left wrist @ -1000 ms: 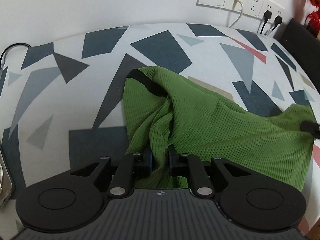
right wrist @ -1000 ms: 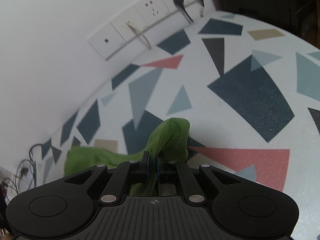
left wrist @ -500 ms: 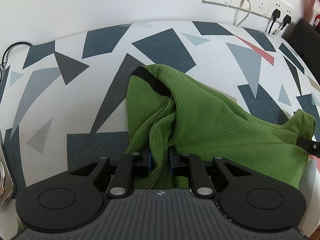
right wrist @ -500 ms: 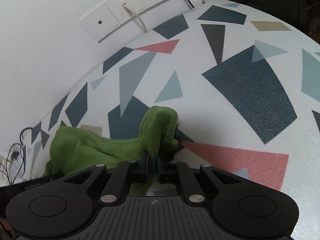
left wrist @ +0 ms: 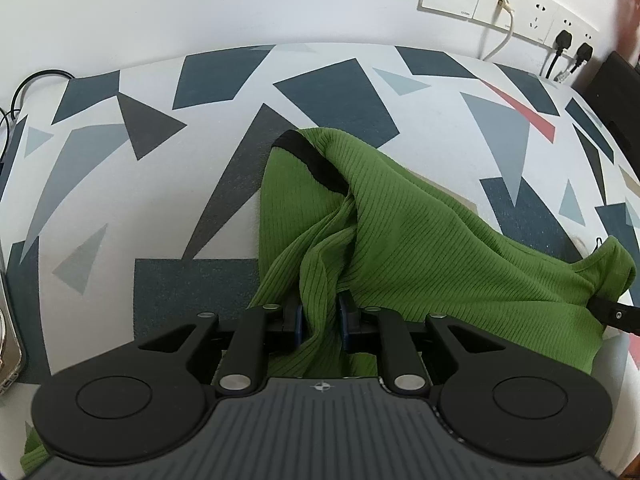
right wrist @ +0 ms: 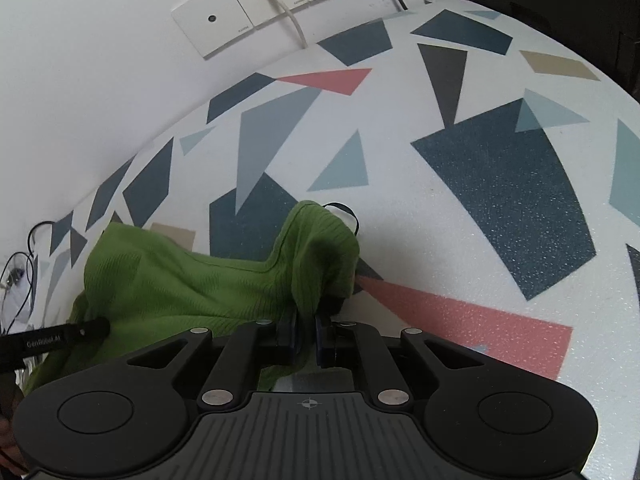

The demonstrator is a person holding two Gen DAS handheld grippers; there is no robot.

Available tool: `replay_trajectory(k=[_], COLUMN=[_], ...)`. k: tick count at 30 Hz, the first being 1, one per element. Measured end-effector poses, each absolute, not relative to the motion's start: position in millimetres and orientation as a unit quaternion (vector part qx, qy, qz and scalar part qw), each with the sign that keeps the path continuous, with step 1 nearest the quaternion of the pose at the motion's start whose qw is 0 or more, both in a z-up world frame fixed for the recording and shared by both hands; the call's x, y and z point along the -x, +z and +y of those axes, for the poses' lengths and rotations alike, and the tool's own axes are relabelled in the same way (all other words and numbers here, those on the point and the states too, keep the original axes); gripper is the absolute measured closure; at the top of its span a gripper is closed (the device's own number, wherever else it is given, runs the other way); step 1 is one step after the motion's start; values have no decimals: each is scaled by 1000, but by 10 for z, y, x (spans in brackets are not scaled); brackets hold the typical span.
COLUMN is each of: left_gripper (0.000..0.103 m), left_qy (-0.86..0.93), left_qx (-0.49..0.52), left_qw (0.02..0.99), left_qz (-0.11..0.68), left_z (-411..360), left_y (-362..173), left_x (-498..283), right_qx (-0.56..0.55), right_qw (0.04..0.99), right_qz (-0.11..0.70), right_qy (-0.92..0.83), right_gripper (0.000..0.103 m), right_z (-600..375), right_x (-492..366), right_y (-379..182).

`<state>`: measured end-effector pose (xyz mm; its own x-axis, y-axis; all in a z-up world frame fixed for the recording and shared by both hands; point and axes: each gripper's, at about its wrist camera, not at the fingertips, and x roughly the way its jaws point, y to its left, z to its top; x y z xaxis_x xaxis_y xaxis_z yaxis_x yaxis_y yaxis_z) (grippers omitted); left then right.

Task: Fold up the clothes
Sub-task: 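Lower the shirt onto the patterned table with both grippers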

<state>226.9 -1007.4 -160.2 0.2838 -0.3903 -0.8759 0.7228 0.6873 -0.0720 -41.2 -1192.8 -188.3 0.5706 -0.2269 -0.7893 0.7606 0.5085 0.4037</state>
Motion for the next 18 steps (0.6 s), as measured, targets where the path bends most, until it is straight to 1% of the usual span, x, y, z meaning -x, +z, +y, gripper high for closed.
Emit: replay_trajectory(k=[6, 10, 15, 18], left_gripper=[85, 85, 83, 83], left_qy=[-373, -386, -431, -431], left_qx=[-148, -117, -141, -127], left_qw=[781, 771, 780, 779], left_qz=[479, 492, 431, 438], left_z=[-9976, -9850, -9538, -9320], left_y=[-1623, -1610, -1397, -1336], left_x=[-2308, -2387, -2319, -2434], right_qx=[-383, -391, -409, -407], right_qw=[800, 800, 791, 788], right_qz=[337, 323, 295, 290], right_qy=[-316, -321, -348, -360], right_gripper=[96, 96, 96, 96], right_z=[-11915, -11904, -11838, -11812], right_x=[372, 413, 455, 432], right_y=[-1898, -1923, -1954, -1955])
